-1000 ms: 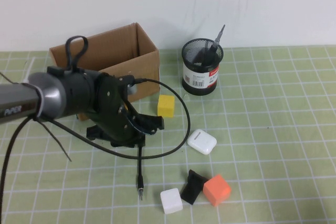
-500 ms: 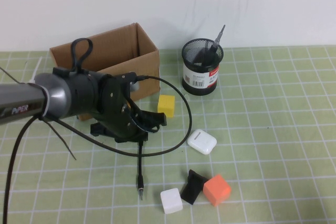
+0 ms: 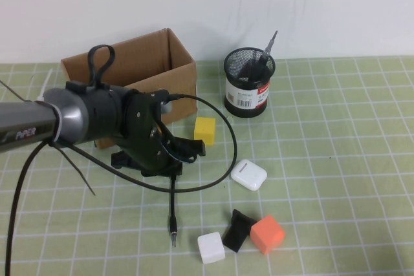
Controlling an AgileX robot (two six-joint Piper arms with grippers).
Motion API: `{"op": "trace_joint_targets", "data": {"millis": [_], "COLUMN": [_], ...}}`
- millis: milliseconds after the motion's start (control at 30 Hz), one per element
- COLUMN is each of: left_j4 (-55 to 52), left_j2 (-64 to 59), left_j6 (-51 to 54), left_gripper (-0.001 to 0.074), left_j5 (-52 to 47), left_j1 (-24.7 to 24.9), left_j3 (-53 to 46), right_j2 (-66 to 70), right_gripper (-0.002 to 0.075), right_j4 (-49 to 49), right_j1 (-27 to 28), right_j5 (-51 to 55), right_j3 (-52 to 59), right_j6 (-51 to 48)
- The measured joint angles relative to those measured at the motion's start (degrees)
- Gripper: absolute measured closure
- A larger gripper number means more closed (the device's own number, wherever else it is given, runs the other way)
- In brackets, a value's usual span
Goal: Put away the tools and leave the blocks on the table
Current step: Pick up the long Screwdriver from the table
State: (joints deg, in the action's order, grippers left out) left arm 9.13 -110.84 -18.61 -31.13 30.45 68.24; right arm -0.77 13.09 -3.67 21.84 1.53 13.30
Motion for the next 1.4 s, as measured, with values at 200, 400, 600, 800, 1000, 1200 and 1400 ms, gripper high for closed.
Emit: {"op": "trace_joint_targets", "data": {"millis": [200,400,600,800,1000,1200,1400], "left_j4": [0.00,-0.02,-0.02,-0.02,-0.48,-0.48,-0.48], "left_j2": [0.00,0.00,-0.09,-0.23,-0.23,-0.11,1.96], "left_j6": [0.00,0.00,1.76,4.55,6.74,7.32,7.67], "left_gripper": [0.0586,0.0586,0.0587,0.0595,0.0707,0.0712,0.0713], "left_j5": [-0.97,-1.72,-1.84,-1.96,-2.06,-1.81,-1.53], "left_j1": [0.00,0.00,0.00,0.00,0.00,0.00,0.96], "left_j3": [0.22,0.33,0.43,0.40,0.40,0.40,-0.70], "right_j2": [0.00,0.00,0.00,0.00,0.00,0.00,0.00], "right_gripper": [0.0733,0.0733,0.0733,0.0733,0.0733,0.0733,0.0733], "right_j4": [0.00,0.00,0.00,0.00,0.00,0.00,0.00], "right_j1": [0.00,0.00,0.00,0.00,0.00,0.00,0.00], "right_j5": [0.00,0.00,0.00,0.00,0.00,0.00,0.00], "right_j3": [0.00,0.00,0.00,0.00,0.00,0.00,0.00], "right_j6": [0.00,0.00,0.00,0.00,0.00,0.00,0.00]}}
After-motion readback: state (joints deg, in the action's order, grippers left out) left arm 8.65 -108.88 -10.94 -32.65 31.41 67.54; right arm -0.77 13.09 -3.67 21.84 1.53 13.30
